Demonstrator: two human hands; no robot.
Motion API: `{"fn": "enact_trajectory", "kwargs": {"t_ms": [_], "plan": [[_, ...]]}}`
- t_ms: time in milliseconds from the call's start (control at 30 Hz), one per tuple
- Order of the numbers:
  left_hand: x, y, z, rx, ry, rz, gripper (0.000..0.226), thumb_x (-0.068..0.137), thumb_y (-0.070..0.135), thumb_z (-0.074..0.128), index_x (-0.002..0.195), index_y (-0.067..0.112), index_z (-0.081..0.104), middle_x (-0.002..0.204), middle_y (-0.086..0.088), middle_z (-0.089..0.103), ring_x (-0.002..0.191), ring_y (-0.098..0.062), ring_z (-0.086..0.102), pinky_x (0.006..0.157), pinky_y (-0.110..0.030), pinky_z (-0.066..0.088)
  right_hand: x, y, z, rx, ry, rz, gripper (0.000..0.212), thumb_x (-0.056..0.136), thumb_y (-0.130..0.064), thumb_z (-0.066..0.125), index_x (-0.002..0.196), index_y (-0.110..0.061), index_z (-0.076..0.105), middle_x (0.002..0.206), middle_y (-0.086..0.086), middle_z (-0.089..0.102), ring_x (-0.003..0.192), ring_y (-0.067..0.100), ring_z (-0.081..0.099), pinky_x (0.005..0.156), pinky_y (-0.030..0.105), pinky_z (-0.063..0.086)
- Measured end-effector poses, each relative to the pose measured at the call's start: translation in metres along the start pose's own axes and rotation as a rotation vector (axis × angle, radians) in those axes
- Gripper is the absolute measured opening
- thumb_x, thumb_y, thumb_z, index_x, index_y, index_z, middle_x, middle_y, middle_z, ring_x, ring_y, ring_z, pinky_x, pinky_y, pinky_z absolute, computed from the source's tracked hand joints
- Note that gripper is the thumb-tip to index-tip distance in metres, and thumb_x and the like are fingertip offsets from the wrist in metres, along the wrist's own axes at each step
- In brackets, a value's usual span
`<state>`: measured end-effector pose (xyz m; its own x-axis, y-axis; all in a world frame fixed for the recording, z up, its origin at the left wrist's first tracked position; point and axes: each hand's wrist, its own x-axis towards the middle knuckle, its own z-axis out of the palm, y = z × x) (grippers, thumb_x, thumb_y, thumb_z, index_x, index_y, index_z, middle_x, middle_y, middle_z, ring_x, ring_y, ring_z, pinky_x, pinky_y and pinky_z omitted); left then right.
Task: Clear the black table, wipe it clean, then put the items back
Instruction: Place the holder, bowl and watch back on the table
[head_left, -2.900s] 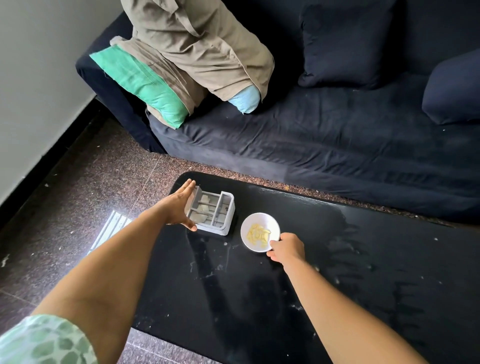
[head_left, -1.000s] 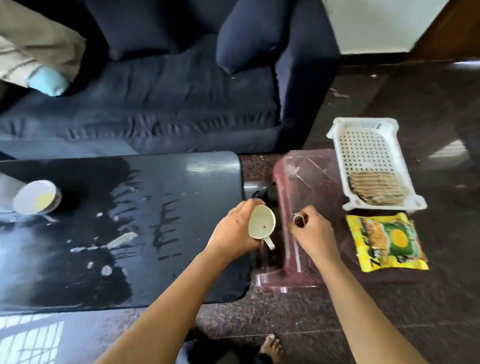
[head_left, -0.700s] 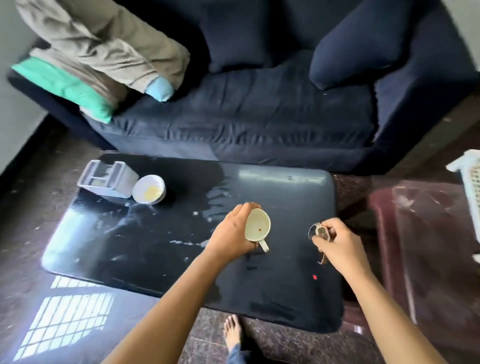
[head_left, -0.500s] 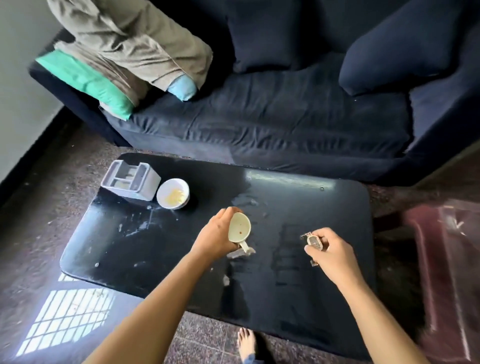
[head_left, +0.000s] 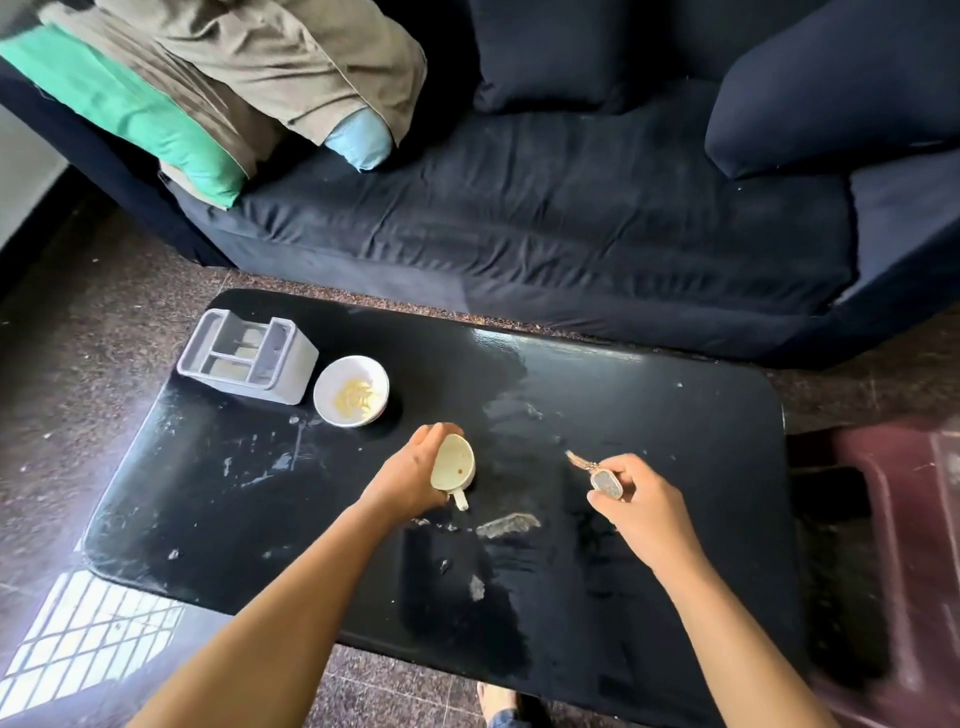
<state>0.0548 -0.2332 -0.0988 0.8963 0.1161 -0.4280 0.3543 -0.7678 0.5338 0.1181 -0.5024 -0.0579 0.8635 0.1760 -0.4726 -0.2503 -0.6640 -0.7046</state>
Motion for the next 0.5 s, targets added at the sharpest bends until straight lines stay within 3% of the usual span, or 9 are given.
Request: {"fn": "enact_trajectory", "kwargs": {"t_ms": [100,167,233,300,333,400,500], "plan": [[0.004,-0.007,-0.003,0.042,-0.094,0.032,0.075,0.066,0.008,0.068,0.129,0.033,0.038,0.128,0.01,0.04,0.103,-0.022,0.057,0.08,-0.032,0.049,0.007,-0.008,-0.001,-0.002,-0.054,-0.016,0.021,0.076,-0.01,0.068,0.085,-0.029,0.064,0.079,-0.01,0.064,0.073,0.013,0.057,0.066,0.028,0.046],[0.006,-0.011,-0.006,0.106,-0.156,0.052,0.082,0.067,0.006,0.067,0.135,0.035,0.031,0.138,0.009,0.032,0.115,-0.025,0.054,0.084,-0.035,0.05,0.012,-0.013,0.001,-0.019,-0.104,-0.038,0.022,0.076,-0.01,0.069,0.088,-0.028,0.066,0.08,-0.011,0.065,0.075,0.011,0.058,0.067,0.025,0.046],[0.008,-0.009,-0.012,0.219,-0.259,0.052,0.105,0.066,0.005,0.071,0.148,0.031,0.01,0.156,-0.001,0.007,0.142,-0.03,0.025,0.102,-0.036,0.042,0.017,-0.016,0.002,-0.045,-0.136,-0.056,0.023,0.076,-0.012,0.071,0.091,-0.029,0.067,0.083,-0.01,0.066,0.078,0.012,0.06,0.07,0.025,0.047],[0.007,0.003,-0.022,0.307,-0.325,0.044,0.125,0.067,0.008,0.075,0.149,0.028,-0.018,0.157,-0.007,-0.021,0.146,-0.028,-0.012,0.117,-0.037,0.018,0.02,-0.019,0.002,-0.057,-0.162,-0.072,0.023,0.076,-0.013,0.072,0.092,-0.028,0.067,0.083,-0.011,0.066,0.076,0.01,0.059,0.069,0.022,0.046],[0.009,0.011,-0.027,0.287,-0.304,0.069,0.126,0.069,0.01,0.074,0.146,0.027,-0.024,0.156,-0.006,-0.025,0.144,-0.025,-0.019,0.118,-0.036,0.008,0.022,-0.02,0.002,-0.063,-0.177,-0.078,0.023,0.076,-0.013,0.073,0.093,-0.028,0.067,0.082,-0.012,0.066,0.074,0.007,0.058,0.066,0.019,0.044],[0.015,0.036,-0.031,0.091,-0.233,0.163,0.115,0.074,0.01,0.07,0.149,0.024,-0.017,0.158,-0.001,-0.016,0.145,-0.017,-0.016,0.119,-0.031,0.003,0.027,-0.026,0.0,-0.09,-0.203,-0.096,0.025,0.076,-0.015,0.075,0.095,-0.028,0.067,0.083,-0.013,0.066,0.071,0.004,0.056,0.063,0.015,0.041],[0.035,0.079,-0.022,-0.389,-0.254,0.171,0.075,0.089,0.021,0.065,0.15,0.024,0.022,0.152,0.008,0.027,0.14,-0.005,0.021,0.114,-0.022,0.018,0.038,-0.038,-0.005,-0.157,-0.243,-0.159,0.029,0.074,-0.02,0.079,0.096,-0.032,0.064,0.087,-0.01,0.067,0.073,0.007,0.055,0.066,0.021,0.041]]}}
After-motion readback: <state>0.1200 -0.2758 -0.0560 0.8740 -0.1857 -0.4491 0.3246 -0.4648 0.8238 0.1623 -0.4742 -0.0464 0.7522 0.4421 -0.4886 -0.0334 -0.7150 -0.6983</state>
